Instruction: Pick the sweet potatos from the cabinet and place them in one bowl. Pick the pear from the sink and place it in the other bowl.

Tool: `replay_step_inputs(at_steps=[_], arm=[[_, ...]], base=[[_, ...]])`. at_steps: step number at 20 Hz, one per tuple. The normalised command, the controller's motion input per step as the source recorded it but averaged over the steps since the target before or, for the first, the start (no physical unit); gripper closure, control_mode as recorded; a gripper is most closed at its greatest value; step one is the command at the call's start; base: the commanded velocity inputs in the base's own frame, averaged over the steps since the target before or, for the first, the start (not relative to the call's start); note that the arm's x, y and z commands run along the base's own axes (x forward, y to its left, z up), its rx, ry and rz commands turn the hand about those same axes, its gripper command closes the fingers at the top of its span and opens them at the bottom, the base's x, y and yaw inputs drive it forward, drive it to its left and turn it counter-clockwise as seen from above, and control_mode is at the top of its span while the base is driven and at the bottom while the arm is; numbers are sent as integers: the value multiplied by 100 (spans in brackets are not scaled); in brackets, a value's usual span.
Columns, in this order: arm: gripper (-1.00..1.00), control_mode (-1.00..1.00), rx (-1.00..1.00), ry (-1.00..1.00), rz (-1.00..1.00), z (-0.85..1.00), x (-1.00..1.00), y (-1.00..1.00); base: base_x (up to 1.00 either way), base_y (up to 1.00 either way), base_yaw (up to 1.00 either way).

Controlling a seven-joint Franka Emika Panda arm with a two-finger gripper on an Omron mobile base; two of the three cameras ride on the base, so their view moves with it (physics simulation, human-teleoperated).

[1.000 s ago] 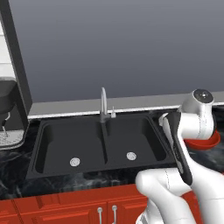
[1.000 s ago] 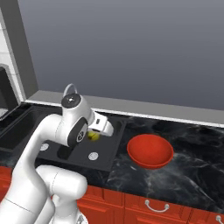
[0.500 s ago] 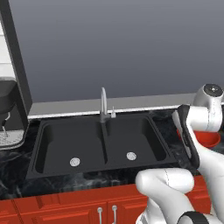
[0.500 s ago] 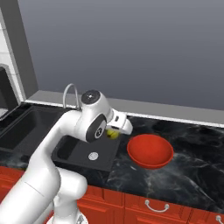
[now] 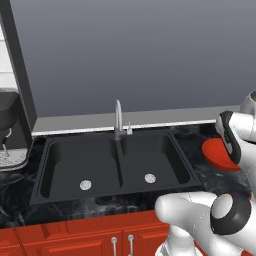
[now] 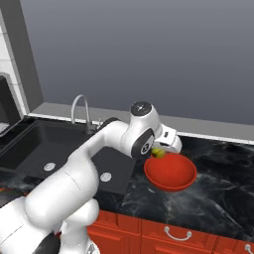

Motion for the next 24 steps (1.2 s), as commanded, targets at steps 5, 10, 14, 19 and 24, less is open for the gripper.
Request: replay_step_inputs(at_steps=[5, 10, 14, 19, 24], arm=[[100, -100, 2, 5, -2, -58, -3, -26], [100, -100, 5, 0, 5, -66, 6, -2], [100, -100, 0, 0, 12, -33, 39, -11], [100, -100, 0, 1, 7, -19, 40, -21], [100, -100, 0, 1, 7, -26, 29, -20]], base=[[0, 0, 0], [0, 0, 0], [0, 0, 0], [0, 0, 0], [0, 0, 0]])
